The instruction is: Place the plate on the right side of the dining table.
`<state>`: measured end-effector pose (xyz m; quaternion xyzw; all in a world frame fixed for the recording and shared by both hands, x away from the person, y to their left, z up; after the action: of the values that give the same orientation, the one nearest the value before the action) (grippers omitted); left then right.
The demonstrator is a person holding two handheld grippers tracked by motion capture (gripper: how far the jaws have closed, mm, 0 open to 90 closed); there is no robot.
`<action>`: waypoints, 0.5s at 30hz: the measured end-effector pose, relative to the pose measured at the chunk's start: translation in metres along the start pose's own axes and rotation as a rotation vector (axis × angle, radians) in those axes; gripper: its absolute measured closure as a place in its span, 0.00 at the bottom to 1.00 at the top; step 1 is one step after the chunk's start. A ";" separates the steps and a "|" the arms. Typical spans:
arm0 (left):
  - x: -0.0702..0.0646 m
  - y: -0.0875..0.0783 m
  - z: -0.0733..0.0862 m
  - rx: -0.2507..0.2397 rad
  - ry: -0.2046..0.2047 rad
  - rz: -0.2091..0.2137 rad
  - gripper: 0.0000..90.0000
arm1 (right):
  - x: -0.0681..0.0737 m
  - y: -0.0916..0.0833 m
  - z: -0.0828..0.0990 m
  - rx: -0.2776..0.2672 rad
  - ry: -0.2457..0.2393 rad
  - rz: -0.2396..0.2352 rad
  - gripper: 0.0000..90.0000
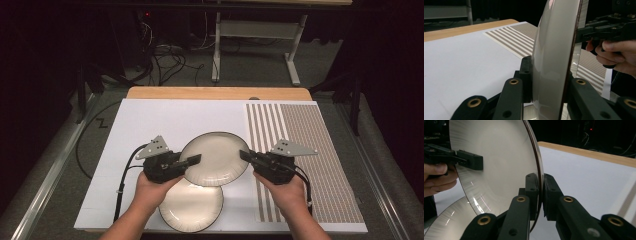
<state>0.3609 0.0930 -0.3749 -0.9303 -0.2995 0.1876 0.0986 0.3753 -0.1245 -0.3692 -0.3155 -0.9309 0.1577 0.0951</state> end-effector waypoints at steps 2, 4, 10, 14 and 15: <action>-0.003 0.007 -0.002 0.008 0.002 0.011 0.82 | -0.004 -0.006 0.001 -0.001 0.003 0.013 0.96; -0.005 0.015 -0.005 0.019 0.003 0.019 0.82 | -0.009 -0.012 0.002 -0.002 0.007 0.027 0.96; -0.012 0.036 -0.011 0.046 0.016 0.035 0.82 | -0.025 -0.030 0.008 -0.011 0.030 0.066 0.96; -0.017 0.046 -0.012 0.066 0.023 0.045 0.81 | -0.031 -0.037 0.011 -0.012 0.033 0.078 0.96; -0.018 0.049 -0.012 0.073 0.024 0.047 0.81 | -0.032 -0.038 0.012 -0.013 0.032 0.084 0.96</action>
<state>0.3781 0.0424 -0.3735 -0.9349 -0.2695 0.1896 0.1319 0.3756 -0.1761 -0.3694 -0.3573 -0.9162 0.1504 0.1011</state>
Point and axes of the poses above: each handheld gripper's, and its own axes: y roughly forward along the jaws, z roughly out of its underside, x roughly to its left, the point moved 7 cm from there along y, roughly forward along the jaws, and after that the axes turned 4 degrees about -y, right-handed, at the moved point
